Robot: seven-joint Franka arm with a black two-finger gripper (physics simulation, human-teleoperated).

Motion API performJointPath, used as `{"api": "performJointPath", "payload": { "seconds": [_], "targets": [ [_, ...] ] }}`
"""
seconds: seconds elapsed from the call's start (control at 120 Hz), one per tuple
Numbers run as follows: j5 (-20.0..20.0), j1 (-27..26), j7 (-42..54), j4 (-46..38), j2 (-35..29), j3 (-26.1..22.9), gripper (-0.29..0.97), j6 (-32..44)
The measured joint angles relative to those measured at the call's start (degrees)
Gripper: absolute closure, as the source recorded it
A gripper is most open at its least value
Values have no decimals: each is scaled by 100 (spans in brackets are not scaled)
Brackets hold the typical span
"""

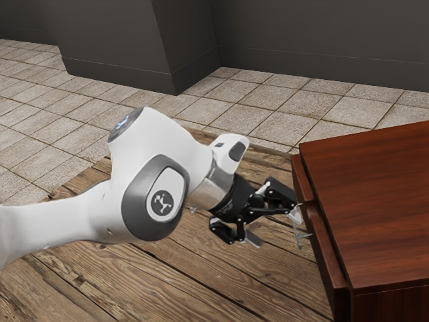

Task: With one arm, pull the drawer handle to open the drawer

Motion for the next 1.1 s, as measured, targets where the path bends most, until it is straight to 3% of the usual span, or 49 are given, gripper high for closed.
{"api": "performJointPath", "payload": {
  "seconds": [0.6,1.1],
  "targets": [
    [117,30,13,-443,-474,166,1,-126],
    [269,-2,14,-842,-958,618,1,-239]
  ]
}}
